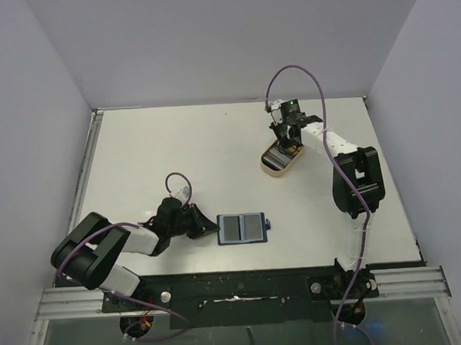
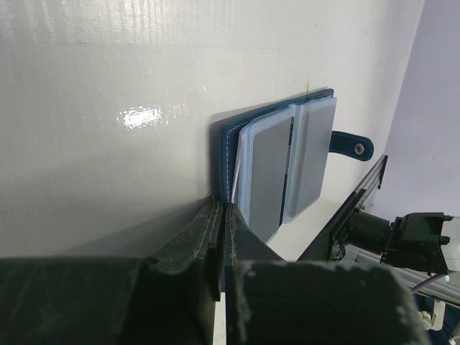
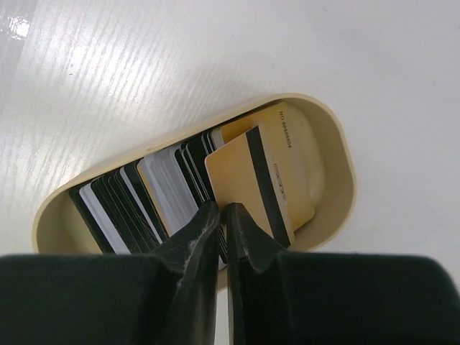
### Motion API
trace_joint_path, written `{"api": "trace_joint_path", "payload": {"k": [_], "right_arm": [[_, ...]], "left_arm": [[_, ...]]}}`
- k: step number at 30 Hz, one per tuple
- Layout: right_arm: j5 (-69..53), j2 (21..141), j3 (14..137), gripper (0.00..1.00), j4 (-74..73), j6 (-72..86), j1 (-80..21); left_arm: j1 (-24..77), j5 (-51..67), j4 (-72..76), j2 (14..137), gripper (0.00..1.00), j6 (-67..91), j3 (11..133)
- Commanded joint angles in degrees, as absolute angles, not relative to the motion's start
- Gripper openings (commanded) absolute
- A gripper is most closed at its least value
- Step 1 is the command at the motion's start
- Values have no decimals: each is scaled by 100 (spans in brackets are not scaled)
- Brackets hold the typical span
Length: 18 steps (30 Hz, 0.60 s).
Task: Put the credit cards into the card holder
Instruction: Pick up the credit card from the storage box.
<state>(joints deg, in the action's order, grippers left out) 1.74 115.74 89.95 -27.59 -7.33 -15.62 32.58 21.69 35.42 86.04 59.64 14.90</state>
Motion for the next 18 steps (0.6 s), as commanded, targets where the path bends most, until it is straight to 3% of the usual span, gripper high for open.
{"api": "trace_joint_path", "payload": {"k": [1, 8, 14, 18], "right_arm": [[720, 11034, 9044, 4, -2846, -791, -1697], [1520, 10803, 9058, 0, -3074, -813, -1999], [1986, 10361, 9101, 0, -3438, -411, -2163], [1914, 9832, 8950, 0, -3620, 84, -2264]], "left_arm": [[3292, 2163, 3724, 8593, 0, 5950, 1556], [3291, 2072, 3541, 8365, 0, 5941, 1560], [3273, 1876, 2879, 7912, 24, 5795, 1791], [3243, 1709, 2318, 7472, 32, 5675, 2032]]}}
